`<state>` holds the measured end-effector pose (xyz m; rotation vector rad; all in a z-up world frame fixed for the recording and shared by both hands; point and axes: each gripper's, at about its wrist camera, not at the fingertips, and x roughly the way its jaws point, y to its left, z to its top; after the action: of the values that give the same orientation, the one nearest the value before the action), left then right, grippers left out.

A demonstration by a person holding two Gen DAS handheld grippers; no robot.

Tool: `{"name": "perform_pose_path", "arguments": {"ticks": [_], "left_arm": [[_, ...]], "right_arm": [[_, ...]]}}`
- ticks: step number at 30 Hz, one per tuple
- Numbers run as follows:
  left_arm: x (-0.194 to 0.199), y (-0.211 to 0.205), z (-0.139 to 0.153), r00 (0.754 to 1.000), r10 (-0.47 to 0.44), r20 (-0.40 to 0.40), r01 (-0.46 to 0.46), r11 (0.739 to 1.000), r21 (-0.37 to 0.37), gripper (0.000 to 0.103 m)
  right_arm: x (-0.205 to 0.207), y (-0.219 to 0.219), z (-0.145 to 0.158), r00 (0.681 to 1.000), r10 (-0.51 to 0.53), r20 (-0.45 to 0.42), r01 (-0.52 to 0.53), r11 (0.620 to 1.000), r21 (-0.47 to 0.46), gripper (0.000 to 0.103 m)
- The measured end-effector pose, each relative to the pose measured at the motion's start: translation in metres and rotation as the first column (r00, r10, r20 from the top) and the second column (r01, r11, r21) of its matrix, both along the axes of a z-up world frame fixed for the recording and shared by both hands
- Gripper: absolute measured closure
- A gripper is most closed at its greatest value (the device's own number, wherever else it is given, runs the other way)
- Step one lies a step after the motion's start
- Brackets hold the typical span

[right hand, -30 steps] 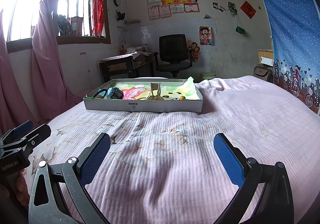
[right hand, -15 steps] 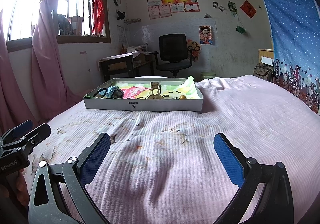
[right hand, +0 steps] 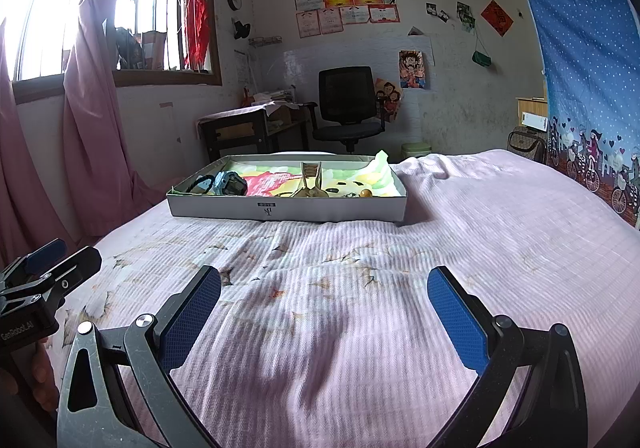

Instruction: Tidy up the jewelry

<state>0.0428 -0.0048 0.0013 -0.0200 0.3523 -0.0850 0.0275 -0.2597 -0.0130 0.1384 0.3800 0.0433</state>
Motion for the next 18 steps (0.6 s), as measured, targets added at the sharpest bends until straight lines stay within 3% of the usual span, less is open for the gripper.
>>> {"name": "perform_pose_path", "arguments": {"ticks": [18], "left_arm": [[-0.0004, -0.0018, 0.0005, 1.000, -0.001, 0.002, 0.001, 1.000, 0.002, 0.001]], "right_arm": [[-0.0005, 0.0009, 0.0003, 1.000, 0.000, -0.001, 0.000, 1.000, 0.001, 0.001]]}}
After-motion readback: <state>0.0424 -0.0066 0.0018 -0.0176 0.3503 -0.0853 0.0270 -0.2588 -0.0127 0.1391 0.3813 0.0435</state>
